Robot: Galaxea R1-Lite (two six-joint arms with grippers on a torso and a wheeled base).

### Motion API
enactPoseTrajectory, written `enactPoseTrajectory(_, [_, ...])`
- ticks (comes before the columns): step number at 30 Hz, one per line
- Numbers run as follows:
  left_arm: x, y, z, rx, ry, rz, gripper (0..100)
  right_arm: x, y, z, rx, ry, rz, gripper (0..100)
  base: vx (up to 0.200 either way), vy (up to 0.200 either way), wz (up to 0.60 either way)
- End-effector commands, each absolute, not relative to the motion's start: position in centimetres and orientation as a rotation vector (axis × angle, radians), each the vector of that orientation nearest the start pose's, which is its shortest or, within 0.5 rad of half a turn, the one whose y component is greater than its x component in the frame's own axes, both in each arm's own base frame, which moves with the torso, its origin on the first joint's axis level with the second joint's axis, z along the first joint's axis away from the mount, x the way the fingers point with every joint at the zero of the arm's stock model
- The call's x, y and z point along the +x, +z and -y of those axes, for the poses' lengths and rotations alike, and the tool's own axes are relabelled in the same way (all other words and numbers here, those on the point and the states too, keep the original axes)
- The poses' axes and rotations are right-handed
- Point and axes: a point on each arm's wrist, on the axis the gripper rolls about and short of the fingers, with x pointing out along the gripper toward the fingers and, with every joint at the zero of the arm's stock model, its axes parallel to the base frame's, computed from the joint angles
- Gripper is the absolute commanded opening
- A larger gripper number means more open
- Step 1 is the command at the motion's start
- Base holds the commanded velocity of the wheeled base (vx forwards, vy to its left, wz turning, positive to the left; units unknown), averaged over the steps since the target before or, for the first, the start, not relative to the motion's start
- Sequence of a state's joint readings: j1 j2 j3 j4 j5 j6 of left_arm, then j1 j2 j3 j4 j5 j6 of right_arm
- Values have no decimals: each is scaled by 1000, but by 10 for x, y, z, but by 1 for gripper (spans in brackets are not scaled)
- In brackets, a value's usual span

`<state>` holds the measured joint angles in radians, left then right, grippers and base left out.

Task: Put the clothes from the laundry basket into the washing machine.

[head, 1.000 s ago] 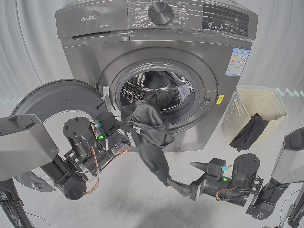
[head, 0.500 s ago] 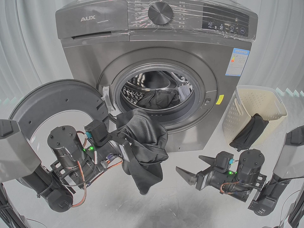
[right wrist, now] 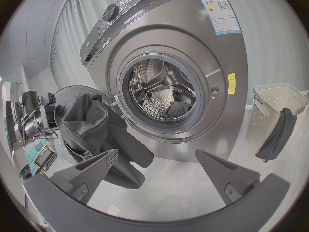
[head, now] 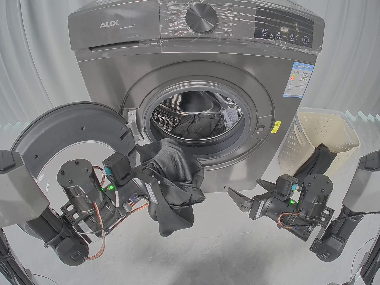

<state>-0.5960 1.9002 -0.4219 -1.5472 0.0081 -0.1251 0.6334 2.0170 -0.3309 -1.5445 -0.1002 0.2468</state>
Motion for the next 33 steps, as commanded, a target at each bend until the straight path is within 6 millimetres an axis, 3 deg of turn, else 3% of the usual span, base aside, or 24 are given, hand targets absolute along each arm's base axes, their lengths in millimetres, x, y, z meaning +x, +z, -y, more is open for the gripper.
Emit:
enactPoseTrajectory(1, [241, 119, 164, -115, -591, 17, 0, 231, 72, -168, 187, 514, -204, 100, 0, 0, 0])
enactPoseTrajectory(7, [240, 117, 165, -106, -595, 11, 0, 231, 72, -168, 187, 514, -204, 100, 0, 0, 0])
enactPoseTrajectory(12, [240, 114, 167, -103, -598, 4, 0, 231, 73, -168, 188, 514, -201, 100, 200, 0, 0])
enactPoseTrajectory(22, [235, 109, 169, -91, -612, -17, 0, 231, 73, -168, 189, 515, -203, 100, 0, 0, 0])
enactPoseTrajectory(33, [236, 106, 171, -85, -615, -25, 0, 229, 72, -169, 187, 521, -207, 100, 164, 0, 0])
